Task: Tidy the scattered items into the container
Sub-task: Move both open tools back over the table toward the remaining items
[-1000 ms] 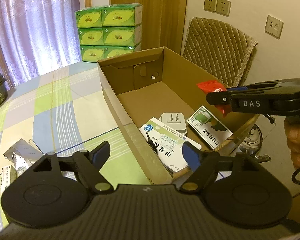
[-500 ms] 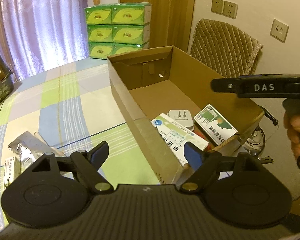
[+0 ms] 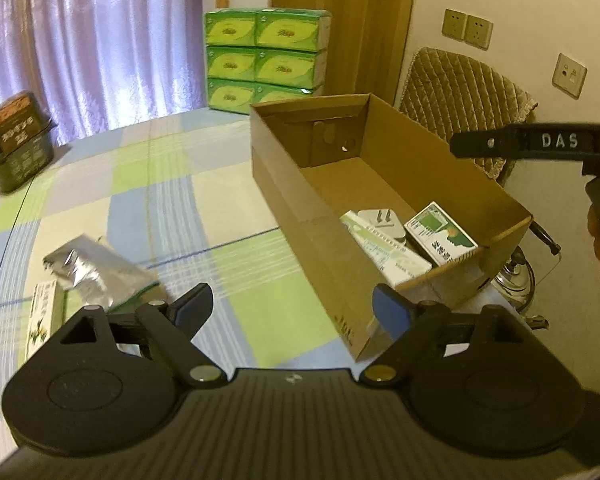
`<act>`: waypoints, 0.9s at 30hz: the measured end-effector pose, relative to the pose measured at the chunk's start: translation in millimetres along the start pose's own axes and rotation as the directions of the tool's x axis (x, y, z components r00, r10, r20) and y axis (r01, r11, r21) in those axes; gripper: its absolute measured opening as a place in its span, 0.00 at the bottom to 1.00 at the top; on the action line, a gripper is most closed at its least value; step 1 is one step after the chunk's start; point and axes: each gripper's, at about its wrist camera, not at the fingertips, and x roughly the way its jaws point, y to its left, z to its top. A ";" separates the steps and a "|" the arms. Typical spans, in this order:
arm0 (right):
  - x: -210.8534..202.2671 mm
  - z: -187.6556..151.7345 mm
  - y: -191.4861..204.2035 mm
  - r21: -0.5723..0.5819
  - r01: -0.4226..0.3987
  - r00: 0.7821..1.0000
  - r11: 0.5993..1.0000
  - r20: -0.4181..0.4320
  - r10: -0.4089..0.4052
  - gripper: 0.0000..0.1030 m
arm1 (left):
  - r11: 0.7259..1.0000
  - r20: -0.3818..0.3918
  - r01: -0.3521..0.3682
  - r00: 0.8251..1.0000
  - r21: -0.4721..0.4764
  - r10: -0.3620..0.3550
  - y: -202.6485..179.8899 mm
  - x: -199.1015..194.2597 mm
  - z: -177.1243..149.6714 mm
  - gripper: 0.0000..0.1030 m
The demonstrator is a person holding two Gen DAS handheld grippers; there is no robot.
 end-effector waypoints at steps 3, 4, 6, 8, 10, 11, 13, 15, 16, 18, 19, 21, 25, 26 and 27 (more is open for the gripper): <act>-5.1 1.0 17.0 -0.011 -0.029 1.000 1.000 0.007 0.029 0.82 | 1.000 0.002 -0.008 1.000 -0.025 0.008 11.3 -11.9 -12.3 0.86; -6.8 1.1 23.0 -0.016 -0.040 0.999 0.999 0.008 0.040 0.82 | 0.999 0.001 -0.013 1.000 -0.033 0.013 15.5 -16.1 -16.8 0.88; -10.2 1.1 36.5 -0.026 -0.067 0.998 0.997 0.011 0.067 0.82 | 0.998 0.000 -0.031 1.000 -0.053 0.031 26.1 -25.2 -26.2 0.92; -13.2 0.0 52.5 -0.041 -0.097 0.995 0.994 0.009 0.097 0.82 | 0.996 -0.006 -0.050 0.999 -0.069 0.050 38.2 -34.8 -36.3 0.95; -15.1 -1.9 69.2 -0.060 -0.125 0.992 0.990 0.006 0.125 0.82 | 0.993 -0.019 -0.072 0.997 -0.095 0.071 52.4 -43.9 -47.1 0.96; -15.6 -3.6 78.2 -0.070 -0.138 0.990 0.988 0.002 0.139 0.82 | 0.990 -0.023 -0.085 0.996 -0.113 0.083 60.2 -48.5 -52.6 0.98; -14.4 -8.2 97.1 -0.094 -0.167 0.986 0.981 -0.013 0.167 0.82 | 0.983 -0.039 -0.111 0.994 -0.146 0.107 75.7 -57.7 -64.6 0.98; -11.6 -14.3 114.6 -0.116 -0.191 0.982 0.975 -0.030 0.188 0.82 | 0.976 -0.057 -0.146 0.989 -0.162 0.139 90.1 -66.0 -76.5 0.98; -9.3 -17.8 123.1 -0.125 -0.202 0.979 0.971 -0.040 0.198 0.82 | 0.973 -0.062 -0.166 0.986 -0.164 0.157 96.1 -69.4 -81.3 0.98; -3.0 -24.9 139.3 -0.140 -0.225 0.974 0.964 -0.065 0.218 0.82 | 0.966 -0.070 -0.199 0.979 -0.167 0.190 108.3 -76.7 -90.3 0.98; 0.0 -28.8 145.6 -0.146 -0.234 0.972 0.961 -0.075 0.225 0.82 | 0.963 -0.073 -0.210 0.977 -0.170 0.200 113.8 -80.3 -94.3 0.98; 6.9 -36.5 160.1 -0.160 -0.254 0.966 0.954 -0.099 0.241 0.82 | 0.956 -0.074 -0.231 0.972 -0.178 0.221 124.5 -87.0 -100.4 0.98; 22.6 -49.7 182.6 -0.179 -0.285 0.954 0.942 -0.150 0.261 0.82 | 0.947 -0.072 -0.262 0.965 -0.188 0.253 142.6 -96.0 -108.4 0.98; 27.1 -52.6 187.5 -0.182 -0.291 0.951 0.939 -0.163 0.263 0.82 | 0.944 -0.074 -0.269 0.963 -0.190 0.259 146.4 -96.8 -110.0 0.98; 31.7 -55.1 191.4 -0.185 -0.295 0.949 0.937 -0.174 0.264 0.82 | 0.942 -0.075 -0.275 0.961 -0.192 0.265 151.0 -97.5 -111.8 0.98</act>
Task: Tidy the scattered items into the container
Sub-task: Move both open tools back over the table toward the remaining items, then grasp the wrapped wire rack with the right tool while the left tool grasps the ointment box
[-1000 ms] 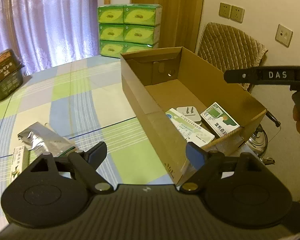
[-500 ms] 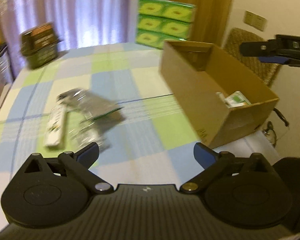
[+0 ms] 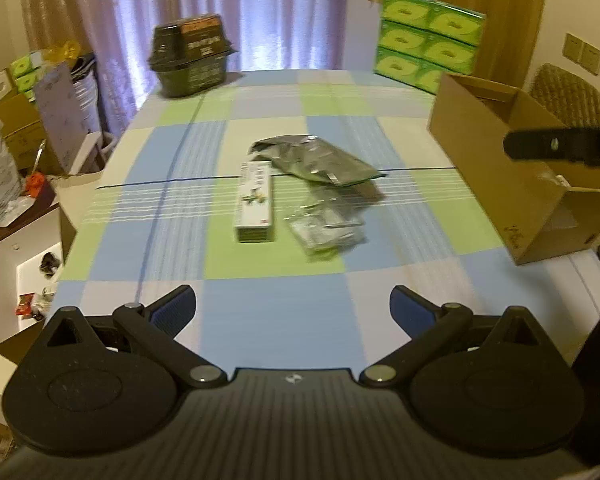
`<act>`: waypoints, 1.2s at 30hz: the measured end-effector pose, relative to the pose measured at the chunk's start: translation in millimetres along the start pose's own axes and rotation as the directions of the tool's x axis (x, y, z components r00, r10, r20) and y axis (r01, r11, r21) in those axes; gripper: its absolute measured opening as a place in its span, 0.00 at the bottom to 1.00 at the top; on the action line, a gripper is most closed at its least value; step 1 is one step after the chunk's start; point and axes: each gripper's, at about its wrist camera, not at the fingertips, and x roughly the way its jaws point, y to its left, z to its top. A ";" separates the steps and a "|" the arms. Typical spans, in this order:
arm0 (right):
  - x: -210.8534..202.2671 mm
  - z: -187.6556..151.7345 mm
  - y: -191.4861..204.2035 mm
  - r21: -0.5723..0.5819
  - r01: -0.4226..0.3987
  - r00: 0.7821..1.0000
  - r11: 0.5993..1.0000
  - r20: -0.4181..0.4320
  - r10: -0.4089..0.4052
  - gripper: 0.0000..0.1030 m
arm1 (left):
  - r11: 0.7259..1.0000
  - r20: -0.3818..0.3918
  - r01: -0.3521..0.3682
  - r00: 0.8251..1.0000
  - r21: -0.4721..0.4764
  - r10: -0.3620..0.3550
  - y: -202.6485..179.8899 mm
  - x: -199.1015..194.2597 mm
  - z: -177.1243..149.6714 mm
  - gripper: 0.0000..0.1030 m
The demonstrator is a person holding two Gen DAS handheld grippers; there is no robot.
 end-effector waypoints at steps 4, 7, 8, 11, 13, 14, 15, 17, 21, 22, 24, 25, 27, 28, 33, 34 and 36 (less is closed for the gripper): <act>18.9 -4.6 5.8 -0.005 -0.015 0.999 1.000 -0.039 0.015 0.82 | 1.000 -0.011 -0.019 1.000 -0.011 0.019 15.1 6.5 -2.5 0.98; 33.9 -9.6 8.0 -0.005 -0.026 0.997 1.000 -0.068 0.026 0.82 | 0.999 -0.013 -0.034 0.999 -0.006 0.034 22.0 12.4 -5.8 0.98; 40.0 -11.1 8.4 -0.006 -0.031 0.996 0.999 -0.079 0.031 0.82 | 0.999 -0.010 -0.041 0.999 0.001 0.041 23.3 14.2 -6.7 0.98; 57.9 -14.0 11.1 -0.023 -0.046 0.992 0.999 -0.114 0.043 0.82 | 0.998 -0.004 -0.059 0.998 0.025 0.059 27.0 21.5 -7.3 0.98; 68.5 -13.9 13.0 -0.035 -0.058 0.991 0.998 -0.125 0.053 0.82 | 0.997 -0.001 -0.069 0.998 0.034 0.069 30.0 26.4 -5.9 0.98; 74.1 -13.4 13.7 -0.037 -0.064 0.990 0.997 -0.129 0.059 0.82 | 0.996 0.000 -0.075 0.997 0.037 0.075 31.4 28.7 -4.9 0.98; 80.3 -12.9 14.1 -0.038 -0.071 0.989 0.997 -0.134 0.065 0.82 | 0.996 0.004 -0.084 0.997 0.034 0.083 33.0 31.1 -3.8 0.98; 93.4 -11.8 14.9 -0.049 -0.086 0.987 0.995 -0.143 0.078 0.82 | 0.995 0.004 -0.094 0.996 0.023 0.094 36.0 37.0 -1.5 0.98; 114.2 -8.7 16.6 -0.066 -0.120 0.983 0.991 -0.150 0.109 0.82 | 0.995 0.009 -0.097 0.995 0.004 0.097 40.7 50.1 1.2 0.99; 119.1 -9.6 15.3 -0.055 -0.128 0.981 0.990 -0.153 0.118 0.82 | 0.995 0.011 -0.098 0.995 -0.001 0.098 41.9 52.6 1.6 0.99; 128.6 -12.4 11.9 -0.019 -0.138 0.977 0.990 -0.169 0.133 0.82 | 0.995 0.006 -0.101 0.995 -0.011 0.101 44.3 59.6 3.1 0.99; 133.0 -13.5 10.7 -0.003 -0.143 0.974 0.990 -0.179 0.140 0.82 | 0.995 -0.004 -0.100 0.995 -0.013 0.100 45.3 63.5 3.9 0.99; 140.0 -16.5 7.8 0.011 -0.142 0.970 0.990 -0.196 0.141 0.82 | 0.995 -0.029 -0.099 0.995 -0.021 0.098 47.3 71.3 5.6 0.99; 143.0 -16.8 7.3 0.010 -0.139 0.969 0.990 -0.203 0.138 0.82 | 0.995 -0.035 -0.097 0.995 -0.029 0.096 48.6 74.1 6.2 0.99; 158.4 -14.3 7.1 0.019 -0.142 0.967 0.990 -0.211 0.143 0.82 | 0.995 -0.058 -0.089 0.995 -0.038 0.086 50.4 89.1 11.3 0.98; 162.1 -13.8 8.3 0.023 -0.145 0.966 0.989 -0.213 0.147 0.82 | 0.995 -0.060 -0.090 0.994 -0.039 0.087 51.1 91.4 12.0 0.98; 169.6 -13.6 10.3 0.024 -0.150 0.963 0.988 -0.224 0.151 0.82 | 0.995 -0.061 -0.092 0.994 -0.038 0.090 52.2 95.2 13.8 0.99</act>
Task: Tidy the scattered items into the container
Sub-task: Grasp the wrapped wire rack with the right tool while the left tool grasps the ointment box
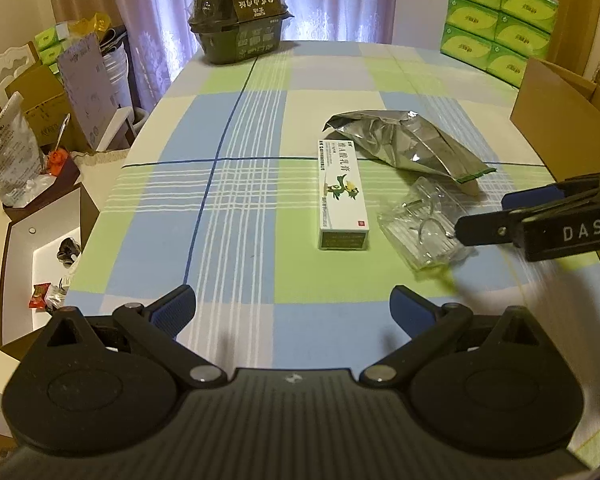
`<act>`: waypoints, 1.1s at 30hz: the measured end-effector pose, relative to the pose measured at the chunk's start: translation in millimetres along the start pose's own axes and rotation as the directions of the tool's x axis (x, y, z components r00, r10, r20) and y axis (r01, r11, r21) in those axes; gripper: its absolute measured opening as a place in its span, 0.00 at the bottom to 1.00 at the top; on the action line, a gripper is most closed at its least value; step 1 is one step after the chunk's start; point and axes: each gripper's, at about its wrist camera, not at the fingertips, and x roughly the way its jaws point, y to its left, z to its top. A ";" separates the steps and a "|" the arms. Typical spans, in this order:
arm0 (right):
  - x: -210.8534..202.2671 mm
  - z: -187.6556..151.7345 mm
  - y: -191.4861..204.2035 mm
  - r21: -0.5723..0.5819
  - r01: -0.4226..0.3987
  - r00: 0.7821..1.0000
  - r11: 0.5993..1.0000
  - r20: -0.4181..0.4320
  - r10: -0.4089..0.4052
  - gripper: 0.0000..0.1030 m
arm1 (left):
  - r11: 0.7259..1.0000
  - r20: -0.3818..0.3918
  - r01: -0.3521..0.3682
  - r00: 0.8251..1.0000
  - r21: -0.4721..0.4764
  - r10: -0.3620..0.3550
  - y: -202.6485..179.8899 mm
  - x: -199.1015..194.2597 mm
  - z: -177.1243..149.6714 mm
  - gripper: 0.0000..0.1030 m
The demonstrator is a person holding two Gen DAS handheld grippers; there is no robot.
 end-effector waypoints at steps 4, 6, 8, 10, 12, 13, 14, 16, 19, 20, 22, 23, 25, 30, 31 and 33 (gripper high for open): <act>15.0 2.6 0.4 -0.004 0.003 0.999 1.000 -0.036 -0.003 0.82 | 1.000 -0.001 0.001 1.000 0.010 -0.001 1.7 6.1 3.1 0.99; 20.1 4.1 -1.0 -0.001 0.000 0.999 1.000 -0.043 0.000 0.82 | 1.000 0.002 -0.003 1.000 0.012 0.003 3.4 9.0 4.7 0.99; 23.7 5.9 -2.5 0.003 -0.001 0.999 1.000 -0.045 0.001 0.82 | 1.000 0.004 -0.003 1.000 0.011 0.003 5.4 12.1 5.9 0.98; 26.8 7.6 -3.9 0.003 -0.002 0.999 1.000 -0.050 0.002 0.82 | 1.000 0.002 0.003 1.000 0.009 -0.003 6.6 14.5 6.6 0.98; 30.7 9.0 -4.0 0.004 -0.006 0.998 1.000 -0.061 0.007 0.82 | 1.000 0.001 0.015 1.000 0.006 -0.015 7.8 16.5 7.4 0.98; 32.8 8.9 -3.7 -0.001 -0.004 0.998 1.000 -0.067 0.004 0.82 | 1.000 0.003 0.016 1.000 0.007 -0.016 8.2 17.5 7.9 0.98; 34.8 8.8 -3.3 -0.009 0.003 0.997 1.000 -0.073 -0.003 0.82 | 1.000 0.003 0.015 1.000 0.008 -0.015 8.3 18.4 8.5 0.98; 38.9 8.6 -3.0 -0.016 0.008 0.997 1.000 -0.083 -0.009 0.82 | 1.000 0.002 0.019 1.000 0.009 -0.019 8.4 20.4 9.0 0.98; 42.4 8.1 -2.9 -0.019 0.019 0.996 1.000 -0.086 -0.020 0.82 | 1.000 0.003 0.023 1.000 0.005 -0.023 8.5 22.1 8.4 0.98; 42.8 8.0 -2.9 -0.023 0.023 0.996 0.999 -0.086 -0.025 0.81 | 1.000 0.003 0.025 1.000 0.006 -0.025 8.4 22.4 8.3 0.98; 45.5 7.2 0.0 -0.042 0.035 0.995 0.999 -0.096 -0.039 0.63 | 1.000 0.001 0.028 1.000 0.007 -0.028 8.0 23.1 7.8 0.98; 46.5 6.6 1.2 -0.054 0.034 0.994 0.998 -0.106 -0.040 0.62 | 1.000 0.000 0.030 1.000 0.007 -0.030 7.9 23.4 7.6 0.98; 46.1 5.1 2.9 -0.074 0.050 0.992 0.996 -0.113 -0.058 0.56 | 0.999 0.000 0.036 0.999 0.009 -0.036 7.2 23.5 7.4 0.98; 37.0 3.6 1.3 -0.074 0.087 0.987 0.993 -0.126 -0.096 0.55 | 0.998 0.010 0.055 0.998 0.020 -0.055 5.4 22.7 11.5 0.98; 33.3 2.7 1.7 -0.081 0.095 0.987 0.992 -0.126 -0.104 0.55 | 0.998 0.014 0.059 0.998 0.025 -0.059 4.7 23.1 13.0 0.98; 23.4 -0.5 0.3 -0.084 0.108 0.985 0.991 -0.123 -0.118 0.55 | 0.997 0.024 0.070 0.997 0.046 -0.071 1.5 25.7 17.9 0.96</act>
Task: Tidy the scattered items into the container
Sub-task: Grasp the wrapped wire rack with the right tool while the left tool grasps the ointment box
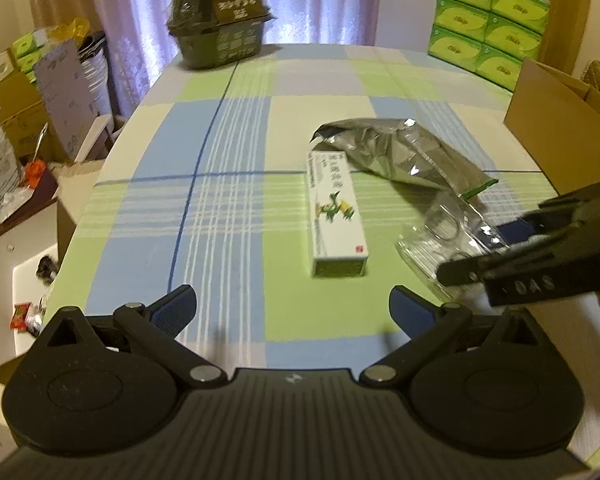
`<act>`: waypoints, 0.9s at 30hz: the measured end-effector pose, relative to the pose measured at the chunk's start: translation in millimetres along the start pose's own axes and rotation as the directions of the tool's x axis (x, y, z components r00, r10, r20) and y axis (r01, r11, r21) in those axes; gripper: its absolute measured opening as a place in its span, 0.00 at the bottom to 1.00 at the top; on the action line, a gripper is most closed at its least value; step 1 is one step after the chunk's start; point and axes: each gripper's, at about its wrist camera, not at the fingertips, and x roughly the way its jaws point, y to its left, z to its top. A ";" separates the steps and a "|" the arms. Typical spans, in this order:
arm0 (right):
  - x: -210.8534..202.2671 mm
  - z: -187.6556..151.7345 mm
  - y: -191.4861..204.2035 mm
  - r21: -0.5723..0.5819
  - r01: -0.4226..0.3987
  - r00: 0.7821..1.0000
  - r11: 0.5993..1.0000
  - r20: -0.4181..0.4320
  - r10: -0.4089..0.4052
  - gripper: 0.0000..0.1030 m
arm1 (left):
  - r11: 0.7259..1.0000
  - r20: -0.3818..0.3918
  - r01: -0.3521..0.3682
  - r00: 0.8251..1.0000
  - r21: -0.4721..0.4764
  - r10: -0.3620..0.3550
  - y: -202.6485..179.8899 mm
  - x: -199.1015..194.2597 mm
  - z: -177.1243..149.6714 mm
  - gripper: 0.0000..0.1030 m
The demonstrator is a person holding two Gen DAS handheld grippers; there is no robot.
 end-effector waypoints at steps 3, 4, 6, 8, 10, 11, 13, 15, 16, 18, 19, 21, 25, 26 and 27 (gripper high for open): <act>-10.2 -7.6 -6.7 0.038 -0.005 1.000 0.999 0.003 0.005 0.55 | 0.999 0.015 0.007 1.000 0.048 -0.008 -7.5 9.1 9.3 0.91; -12.6 -9.1 -8.8 0.052 -0.005 1.000 0.999 0.003 0.004 0.55 | 0.998 0.018 0.013 1.000 0.059 -0.014 -10.3 12.6 12.4 0.88; -17.8 -13.0 -13.8 0.076 0.005 1.000 0.997 0.008 -0.006 0.55 | 0.997 0.019 0.029 0.999 0.076 -0.031 -16.2 21.5 17.9 0.85; -21.4 -14.9 -17.4 0.099 0.012 1.000 0.995 0.010 -0.013 0.55 | 0.995 0.013 0.043 0.999 0.091 -0.045 -22.6 32.5 22.5 0.82; -22.8 -15.0 -20.0 0.115 0.011 1.000 0.993 0.009 -0.012 0.55 | 0.995 0.009 0.055 0.998 0.086 -0.056 -26.7 44.0 25.5 0.77; -22.8 -14.9 -20.7 0.118 0.011 1.000 0.993 0.009 -0.012 0.55 | 0.995 0.006 0.059 0.998 0.080 -0.060 -27.5 49.4 26.7 0.74; -22.5 -14.1 -21.0 0.114 0.014 1.000 0.993 0.008 -0.015 0.55 | 0.996 -0.003 0.054 0.999 0.073 -0.054 -29.5 59.2 28.8 0.66; -22.5 -14.5 -21.4 0.110 0.017 1.000 0.994 0.008 -0.018 0.55 | 0.997 -0.007 0.047 0.999 0.068 -0.047 -31.0 64.6 29.8 0.55; -22.5 -14.9 -22.0 0.110 0.016 1.000 0.994 0.009 -0.017 0.55 | 0.997 -0.009 0.037 0.999 0.072 -0.037 -31.8 66.2 29.5 0.42; -23.0 -15.2 -22.0 0.111 0.014 1.000 0.994 0.010 -0.015 0.55 | 0.997 -0.015 0.000 1.000 0.081 0.001 -32.2 67.1 27.0 0.32; -23.2 -16.2 -22.5 0.113 0.013 1.000 0.993 0.013 -0.014 0.55 | 0.997 -0.018 0.000 1.000 0.077 0.001 -31.1 66.0 25.5 0.32; -25.1 -17.9 -21.9 0.119 0.009 1.000 0.993 0.019 -0.012 0.55 | 0.998 -0.029 0.012 1.000 0.065 -0.010 -29.7 59.5 20.5 0.32; -34.5 -28.2 -18.6 0.134 0.007 1.000 0.991 0.025 -0.010 0.55 | 0.996 -0.062 0.052 0.997 0.067 -0.048 -36.7 32.7 2.6 0.32; -37.9 -32.1 -17.6 0.140 0.006 1.000 0.990 0.027 -0.010 0.55 | 0.995 -0.072 0.065 0.996 0.070 -0.060 -39.9 24.1 -3.7 0.32; -41.5 -36.1 -16.6 0.147 0.005 1.000 0.989 0.029 -0.009 0.55 | 0.994 -0.081 0.076 0.994 0.073 -0.070 -43.4 14.3 -11.0 0.32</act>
